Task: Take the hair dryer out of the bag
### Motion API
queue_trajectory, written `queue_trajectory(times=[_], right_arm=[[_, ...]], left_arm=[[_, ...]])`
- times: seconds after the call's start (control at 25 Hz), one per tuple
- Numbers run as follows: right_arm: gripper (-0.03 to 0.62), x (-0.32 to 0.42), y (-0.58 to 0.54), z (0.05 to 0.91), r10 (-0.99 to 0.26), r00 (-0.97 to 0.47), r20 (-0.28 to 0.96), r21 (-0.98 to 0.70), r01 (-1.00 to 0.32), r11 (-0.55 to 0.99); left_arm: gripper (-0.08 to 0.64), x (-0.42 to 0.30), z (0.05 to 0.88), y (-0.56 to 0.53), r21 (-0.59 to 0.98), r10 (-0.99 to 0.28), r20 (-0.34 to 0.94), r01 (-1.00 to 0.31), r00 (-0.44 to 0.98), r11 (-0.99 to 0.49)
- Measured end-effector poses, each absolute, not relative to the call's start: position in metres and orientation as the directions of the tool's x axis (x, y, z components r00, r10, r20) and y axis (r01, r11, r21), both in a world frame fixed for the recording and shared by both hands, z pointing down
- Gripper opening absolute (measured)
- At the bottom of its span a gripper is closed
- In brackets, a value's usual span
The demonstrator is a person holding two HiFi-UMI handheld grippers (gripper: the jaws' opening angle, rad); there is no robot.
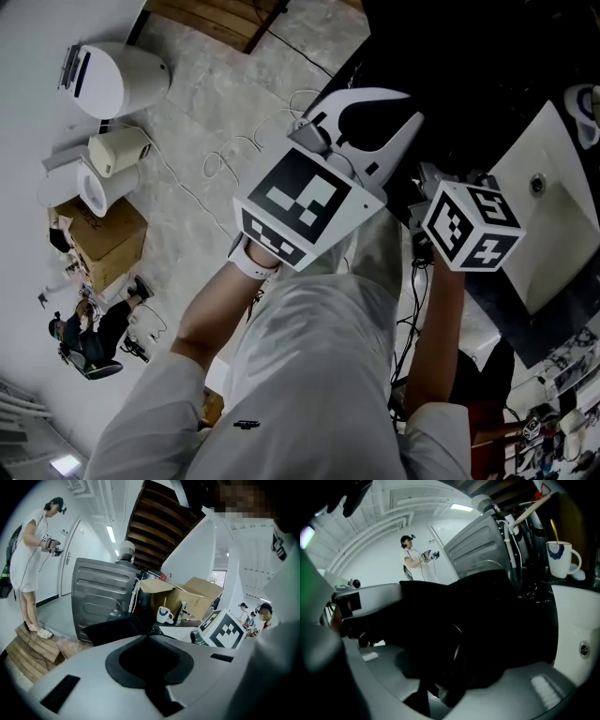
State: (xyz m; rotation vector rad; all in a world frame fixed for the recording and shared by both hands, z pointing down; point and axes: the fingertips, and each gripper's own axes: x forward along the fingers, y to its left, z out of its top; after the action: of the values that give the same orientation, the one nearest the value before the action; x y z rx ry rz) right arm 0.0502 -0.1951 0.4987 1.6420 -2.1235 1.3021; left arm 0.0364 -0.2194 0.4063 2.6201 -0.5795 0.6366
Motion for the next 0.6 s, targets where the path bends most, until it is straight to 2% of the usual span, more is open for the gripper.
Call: queue_trajectory(times=[0.16,0.6], right_arm=[[0.189,0.048,-0.195,0.488,-0.769,-0.368,0.523,-0.568,-0.823,0.007],[0.161,0.061,-0.181,0.47,-0.824,-0.375,0.424,-0.652,-0.758,0.009]], left_arm=[[0.021,0.035,0.405,-0.219,0.243,-0.298,0.512,-0.469,0.806,-0.849],[0.021,0.036,0.404,-0.221,0.208,-0.338,0.512,-0.496,0.79,-0.843]])
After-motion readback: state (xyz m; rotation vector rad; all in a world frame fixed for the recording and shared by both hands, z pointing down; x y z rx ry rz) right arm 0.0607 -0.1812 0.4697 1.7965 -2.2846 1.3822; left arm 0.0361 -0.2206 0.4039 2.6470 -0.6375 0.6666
